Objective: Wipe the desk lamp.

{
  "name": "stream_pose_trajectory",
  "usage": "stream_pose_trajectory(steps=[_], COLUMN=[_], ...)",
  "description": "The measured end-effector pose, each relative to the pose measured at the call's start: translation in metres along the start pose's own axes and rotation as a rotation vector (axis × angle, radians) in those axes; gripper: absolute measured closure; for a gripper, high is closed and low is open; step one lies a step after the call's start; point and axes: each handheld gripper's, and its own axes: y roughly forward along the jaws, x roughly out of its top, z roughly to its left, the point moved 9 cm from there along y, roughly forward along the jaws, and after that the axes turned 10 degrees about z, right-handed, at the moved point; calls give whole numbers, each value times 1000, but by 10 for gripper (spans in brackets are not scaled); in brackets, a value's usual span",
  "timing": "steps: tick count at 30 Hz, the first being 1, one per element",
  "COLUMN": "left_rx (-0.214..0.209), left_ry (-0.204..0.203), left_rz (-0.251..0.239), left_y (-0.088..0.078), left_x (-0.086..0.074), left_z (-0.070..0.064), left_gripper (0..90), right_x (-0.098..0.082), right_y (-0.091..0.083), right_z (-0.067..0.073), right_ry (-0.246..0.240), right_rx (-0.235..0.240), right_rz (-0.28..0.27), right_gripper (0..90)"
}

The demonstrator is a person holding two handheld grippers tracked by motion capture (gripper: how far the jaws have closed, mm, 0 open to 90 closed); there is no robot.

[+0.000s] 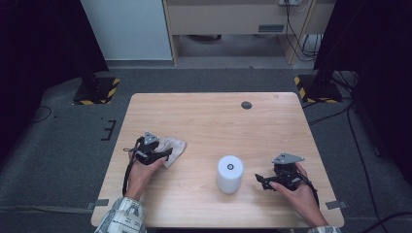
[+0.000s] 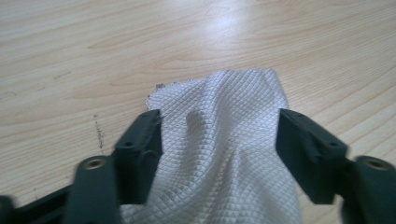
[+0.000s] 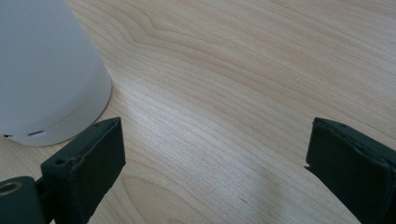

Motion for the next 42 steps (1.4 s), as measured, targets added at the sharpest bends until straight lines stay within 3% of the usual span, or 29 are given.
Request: stream_pose_trajectory(steps=[8, 14, 20, 22, 25, 28, 33, 38, 42], left_rx=[7, 5, 26, 44, 50, 57, 67, 66, 49], left_ry=[-46, -16, -6, 22, 60, 61, 93, 77, 53], left_rz=[-38, -26, 33, 74, 104, 122, 193, 250, 257], left_y=[-23, -42, -53, -56, -62, -68, -64, -50, -45], left_x=[-10, -27, -52, -62, -71, -79, -93, -102, -104], left_z=[-2, -9, -17, -20, -23, -22, -19, -15, -14], left_gripper=[88, 45, 40, 37, 35, 34, 33, 38, 24], right_x=[4, 3, -3, -6, -13, -22, -31, -37, -43], right_y=[-2, -6, -13, -14, -12, -8, -4, -1, 2], right_z=[-7, -18, -26, -27, -27, -29, -35, -44, -52], right_ry=[32, 65, 90, 98, 116, 111, 139, 202, 241], right_rx=[-29, -60, -76, -76, -74, -91, -108, -115, -130], right_rz=[-21, -38, -49, -49, -35, -3, 26, 29, 43], right_gripper=[45, 47, 48, 47, 45, 46, 47, 46, 48])
